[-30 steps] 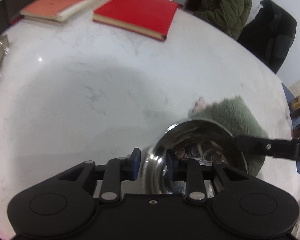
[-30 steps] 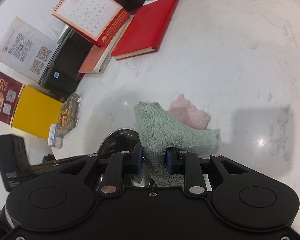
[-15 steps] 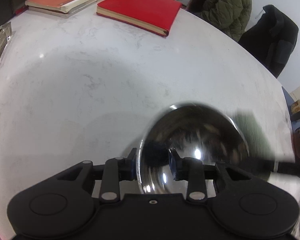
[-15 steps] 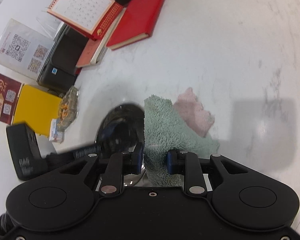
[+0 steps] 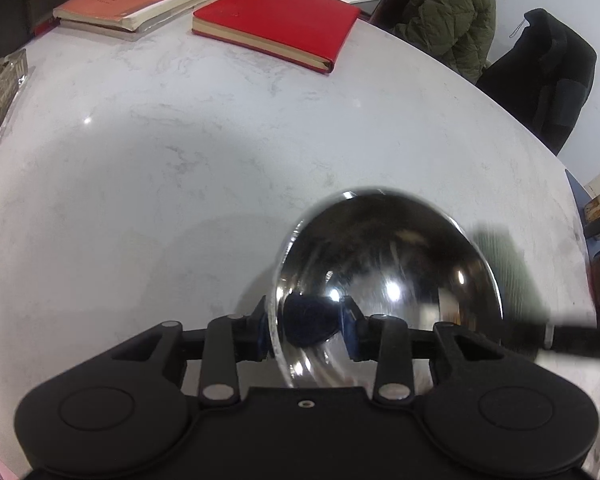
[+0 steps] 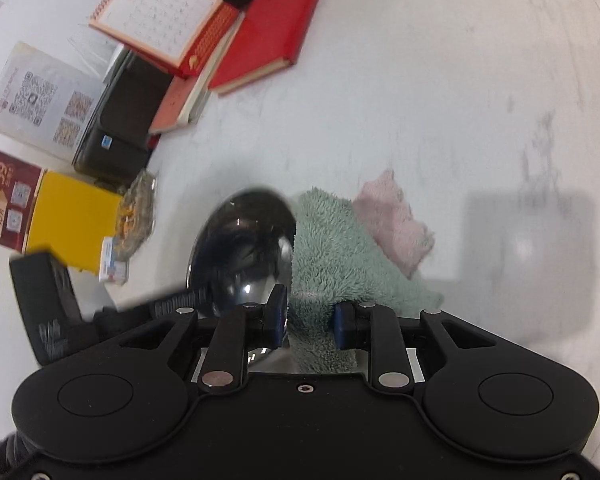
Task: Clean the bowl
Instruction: 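Wipe the cloth around the bowl's outer wall with the right gripper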
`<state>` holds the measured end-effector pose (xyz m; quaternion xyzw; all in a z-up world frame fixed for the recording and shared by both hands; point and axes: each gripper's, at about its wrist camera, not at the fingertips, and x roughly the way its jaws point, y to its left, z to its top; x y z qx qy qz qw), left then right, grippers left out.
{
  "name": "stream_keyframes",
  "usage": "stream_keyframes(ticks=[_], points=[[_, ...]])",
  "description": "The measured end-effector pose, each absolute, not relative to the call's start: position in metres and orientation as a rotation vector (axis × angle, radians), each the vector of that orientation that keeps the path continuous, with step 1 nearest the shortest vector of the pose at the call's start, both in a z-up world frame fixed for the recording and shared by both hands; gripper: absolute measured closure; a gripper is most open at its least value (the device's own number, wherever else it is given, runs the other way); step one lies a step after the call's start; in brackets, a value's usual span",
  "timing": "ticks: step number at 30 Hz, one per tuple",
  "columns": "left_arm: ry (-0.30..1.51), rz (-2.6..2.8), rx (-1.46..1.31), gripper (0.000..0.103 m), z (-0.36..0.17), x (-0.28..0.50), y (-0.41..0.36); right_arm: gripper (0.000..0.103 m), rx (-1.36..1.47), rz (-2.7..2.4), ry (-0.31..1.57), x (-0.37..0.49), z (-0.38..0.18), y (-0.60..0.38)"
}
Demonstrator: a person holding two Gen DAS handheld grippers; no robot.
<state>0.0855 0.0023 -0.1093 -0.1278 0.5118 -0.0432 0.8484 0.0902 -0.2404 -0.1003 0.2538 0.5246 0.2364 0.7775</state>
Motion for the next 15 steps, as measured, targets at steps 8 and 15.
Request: stream_keyframes(ticks=[8,15], points=[[1.044,-0.081,-0.247,0.068,-0.11,0.08,-0.003,0.08,0.597,0.491,1.171,0.064,-0.114,-0.24],[1.058,-0.122,-0.271,0.07,-0.106,0.081,0.004,0.076,0.662,0.458,1.136,0.059,-0.115,-0.247]])
